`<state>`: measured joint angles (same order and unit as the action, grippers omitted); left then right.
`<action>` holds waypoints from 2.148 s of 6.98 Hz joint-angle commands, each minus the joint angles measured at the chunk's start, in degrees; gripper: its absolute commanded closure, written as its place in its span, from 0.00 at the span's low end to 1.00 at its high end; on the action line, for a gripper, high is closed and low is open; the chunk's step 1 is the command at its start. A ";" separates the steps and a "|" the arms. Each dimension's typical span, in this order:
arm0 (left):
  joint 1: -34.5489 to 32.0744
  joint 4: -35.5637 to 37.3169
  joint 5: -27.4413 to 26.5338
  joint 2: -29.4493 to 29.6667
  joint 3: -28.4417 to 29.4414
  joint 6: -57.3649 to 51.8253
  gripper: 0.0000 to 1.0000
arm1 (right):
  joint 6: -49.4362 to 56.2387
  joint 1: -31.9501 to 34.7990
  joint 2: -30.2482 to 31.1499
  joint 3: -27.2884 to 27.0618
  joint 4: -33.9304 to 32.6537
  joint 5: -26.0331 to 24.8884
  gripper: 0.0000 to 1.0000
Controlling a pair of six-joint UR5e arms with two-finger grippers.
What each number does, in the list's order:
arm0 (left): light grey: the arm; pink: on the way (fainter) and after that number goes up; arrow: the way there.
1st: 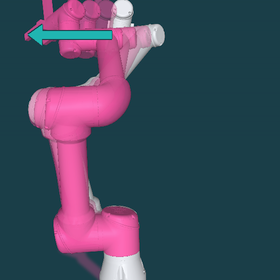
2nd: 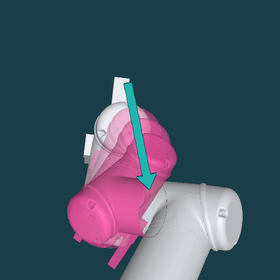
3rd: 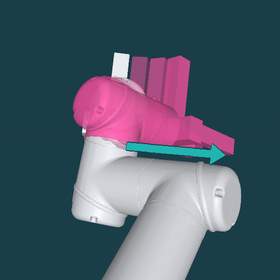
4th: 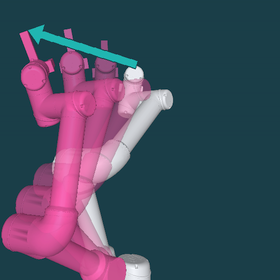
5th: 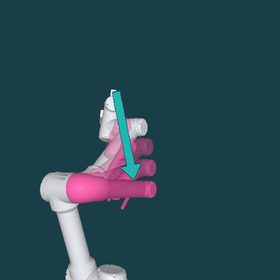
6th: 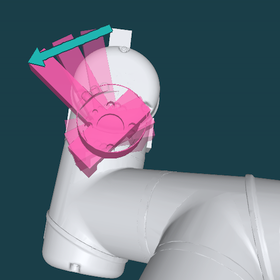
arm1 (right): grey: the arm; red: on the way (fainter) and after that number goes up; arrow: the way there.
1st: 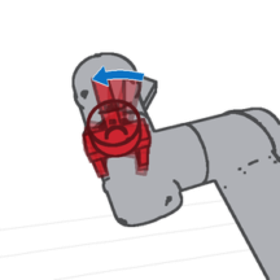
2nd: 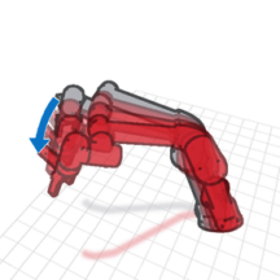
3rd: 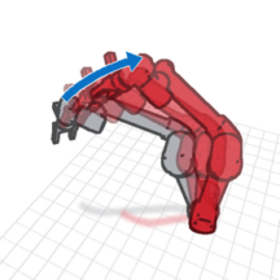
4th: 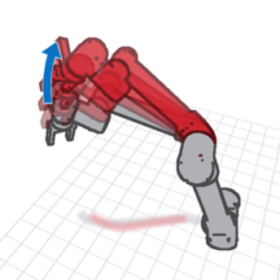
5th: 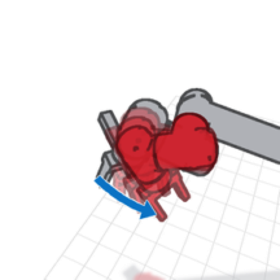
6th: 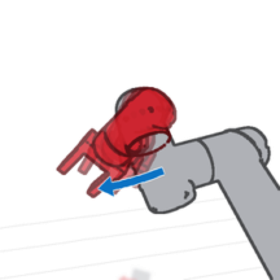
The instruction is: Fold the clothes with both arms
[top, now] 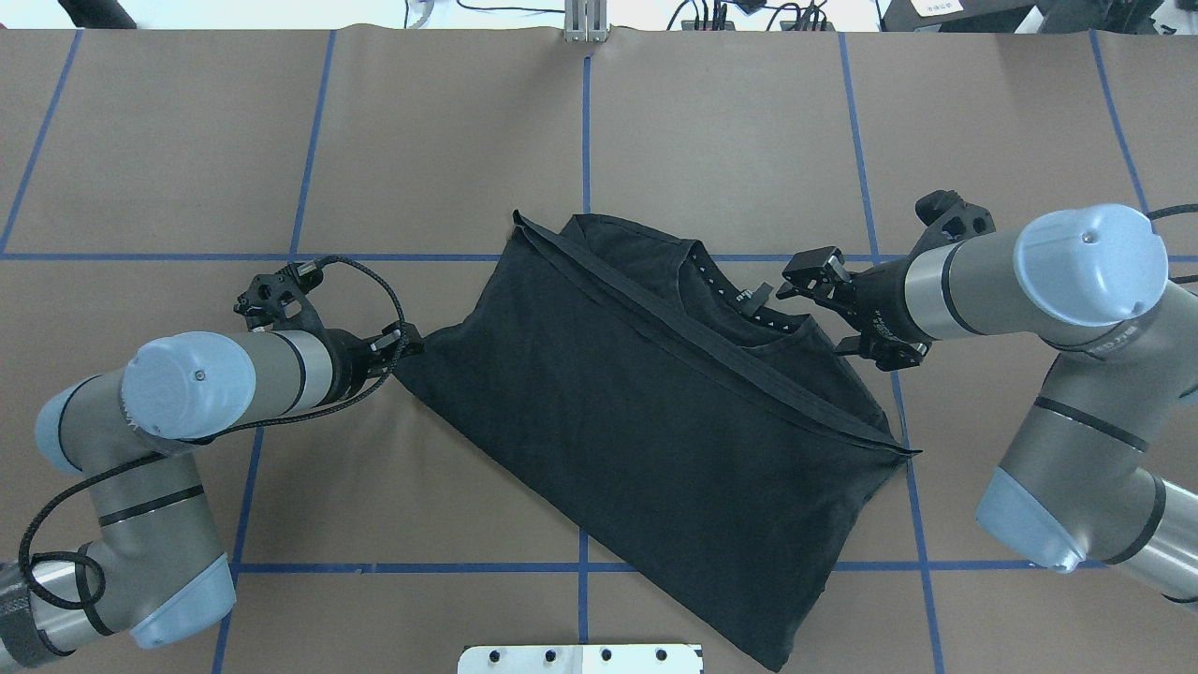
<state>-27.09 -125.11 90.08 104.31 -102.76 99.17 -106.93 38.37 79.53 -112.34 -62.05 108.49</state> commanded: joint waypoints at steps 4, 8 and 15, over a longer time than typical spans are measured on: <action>0.46 0.13 -0.60 -0.07 0.80 -0.03 0.37 | 0.31 0.13 -0.25 0.63 0.00 -0.65 0.00; 0.72 0.04 -0.52 0.37 1.59 0.06 0.42 | 0.40 0.04 -0.25 1.25 0.00 -1.35 0.00; 0.81 -0.31 -0.43 2.30 4.48 0.06 0.90 | 0.40 -0.75 -0.25 2.83 0.00 -1.35 0.00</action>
<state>-26.28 -125.38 89.57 105.77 -99.23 99.20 -106.52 37.97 79.31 -110.06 -62.05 107.14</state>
